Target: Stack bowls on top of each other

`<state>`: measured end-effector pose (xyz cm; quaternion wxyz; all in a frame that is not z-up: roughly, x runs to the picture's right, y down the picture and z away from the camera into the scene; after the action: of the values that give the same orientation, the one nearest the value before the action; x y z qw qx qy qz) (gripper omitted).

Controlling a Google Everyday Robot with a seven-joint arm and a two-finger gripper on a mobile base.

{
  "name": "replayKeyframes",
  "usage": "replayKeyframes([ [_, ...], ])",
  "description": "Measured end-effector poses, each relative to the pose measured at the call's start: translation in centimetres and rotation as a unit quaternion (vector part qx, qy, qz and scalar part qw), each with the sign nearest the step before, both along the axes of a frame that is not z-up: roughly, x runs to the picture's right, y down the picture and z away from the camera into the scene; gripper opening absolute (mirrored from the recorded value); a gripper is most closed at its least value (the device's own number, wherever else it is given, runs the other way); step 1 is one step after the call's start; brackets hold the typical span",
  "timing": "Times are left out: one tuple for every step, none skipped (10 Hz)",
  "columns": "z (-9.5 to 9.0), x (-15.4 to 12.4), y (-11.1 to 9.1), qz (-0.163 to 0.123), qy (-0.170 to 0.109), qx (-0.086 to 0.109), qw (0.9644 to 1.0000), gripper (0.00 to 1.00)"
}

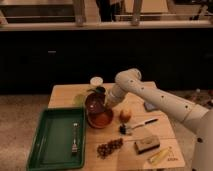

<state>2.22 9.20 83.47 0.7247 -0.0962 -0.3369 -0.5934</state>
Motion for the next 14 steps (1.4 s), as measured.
replayKeyframes([
  [-0.2, 0.1, 0.3, -0.002, -0.007, -0.008, 0.9999, 0.02],
  [-0.3, 0.2, 0.7, -0.007, -0.017, -0.017, 0.9997, 0.02],
  [-0.5, 0.3, 1.1, -0.011, -0.029, -0.027, 0.9992, 0.02],
  [-0.6, 0.4, 1.2, -0.013, -0.036, -0.032, 0.9988, 0.02],
  [-0.7, 0.6, 1.5, -0.017, -0.047, -0.041, 0.9979, 0.02],
  [-0.8, 0.6, 1.7, -0.024, -0.058, -0.048, 0.9969, 0.02],
  [-0.9, 0.4, 1.9, -0.031, -0.067, -0.053, 0.9958, 0.02],
  [-0.9, 0.4, 2.1, -0.040, -0.076, -0.060, 0.9945, 0.02],
  [-0.8, 0.5, 2.5, -0.051, -0.086, -0.069, 0.9926, 0.02],
  [-0.8, 0.5, 2.8, -0.059, -0.092, -0.077, 0.9910, 0.02],
  [-0.7, 0.4, 2.9, -0.063, -0.095, -0.078, 0.9904, 0.02],
  [-0.7, 0.8, 3.1, -0.064, -0.095, -0.080, 0.9902, 0.02],
  [-0.7, 1.1, 3.3, -0.065, -0.095, -0.081, 0.9901, 0.02],
  [-0.6, 1.2, 3.4, -0.066, -0.095, -0.078, 0.9902, 0.02],
])
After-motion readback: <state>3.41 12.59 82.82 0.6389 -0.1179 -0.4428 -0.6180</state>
